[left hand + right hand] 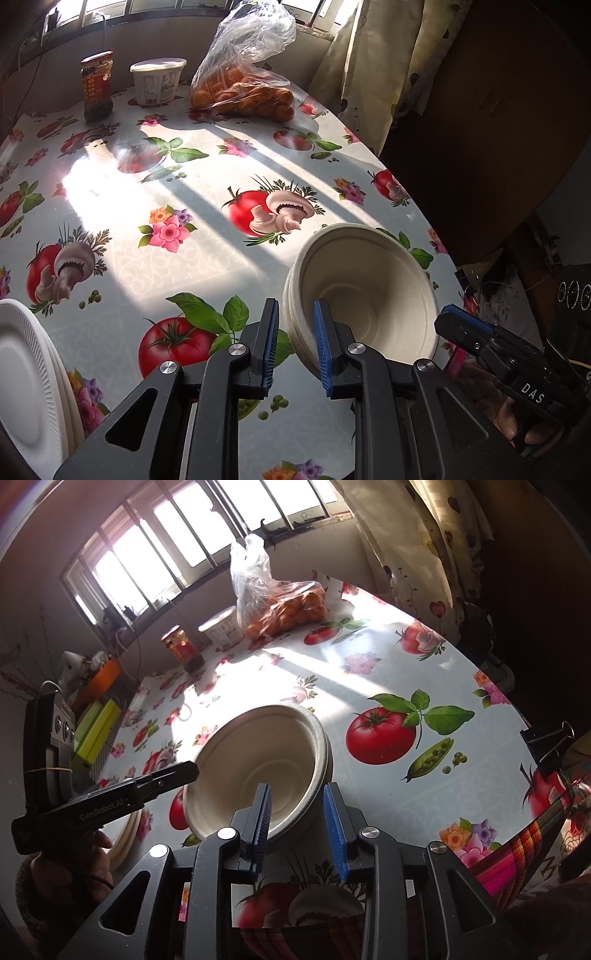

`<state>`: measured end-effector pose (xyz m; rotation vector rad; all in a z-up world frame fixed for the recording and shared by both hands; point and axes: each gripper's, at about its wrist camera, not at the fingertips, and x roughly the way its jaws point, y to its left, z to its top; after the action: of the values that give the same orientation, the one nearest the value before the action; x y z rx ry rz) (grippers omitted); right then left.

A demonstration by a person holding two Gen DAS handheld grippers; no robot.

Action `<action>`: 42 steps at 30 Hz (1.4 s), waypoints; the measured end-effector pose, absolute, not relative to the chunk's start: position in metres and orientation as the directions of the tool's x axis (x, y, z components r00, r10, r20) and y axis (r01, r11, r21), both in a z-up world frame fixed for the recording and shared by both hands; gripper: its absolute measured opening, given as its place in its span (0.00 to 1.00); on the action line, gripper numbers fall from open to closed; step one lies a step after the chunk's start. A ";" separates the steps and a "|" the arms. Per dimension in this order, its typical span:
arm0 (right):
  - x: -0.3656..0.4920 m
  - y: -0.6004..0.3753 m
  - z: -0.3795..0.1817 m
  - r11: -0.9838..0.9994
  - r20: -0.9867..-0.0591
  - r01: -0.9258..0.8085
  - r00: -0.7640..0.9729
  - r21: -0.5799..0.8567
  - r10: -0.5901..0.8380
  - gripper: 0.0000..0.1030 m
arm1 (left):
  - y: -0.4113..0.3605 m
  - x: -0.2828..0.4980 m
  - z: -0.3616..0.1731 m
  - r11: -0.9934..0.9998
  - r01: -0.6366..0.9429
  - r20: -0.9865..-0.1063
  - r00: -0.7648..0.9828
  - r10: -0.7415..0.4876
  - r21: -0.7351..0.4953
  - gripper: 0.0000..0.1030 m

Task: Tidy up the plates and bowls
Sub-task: 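Lower the bowl into the nested bowls with the right tool while the left tool lowers it, then close both grippers on the rim of the three nested beige bowls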

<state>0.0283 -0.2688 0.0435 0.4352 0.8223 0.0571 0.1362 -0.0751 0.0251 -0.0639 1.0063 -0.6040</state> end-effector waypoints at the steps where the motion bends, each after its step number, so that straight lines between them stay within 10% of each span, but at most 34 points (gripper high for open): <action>1: 0.028 -0.269 0.044 0.911 -0.697 0.118 0.685 0.396 0.214 0.29 | -0.075 0.136 0.025 0.838 0.442 -0.773 0.389 -0.501 -0.320 0.25; 42: 0.044 -0.276 0.029 0.902 -0.704 0.103 0.665 0.418 0.250 0.44 | -0.069 0.139 0.011 0.813 0.406 -0.747 0.354 -0.562 -0.418 0.38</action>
<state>0.0438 -0.2764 0.0290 0.4511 0.8465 0.0860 0.1387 -0.0688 0.0107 -0.1711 1.0337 -0.6294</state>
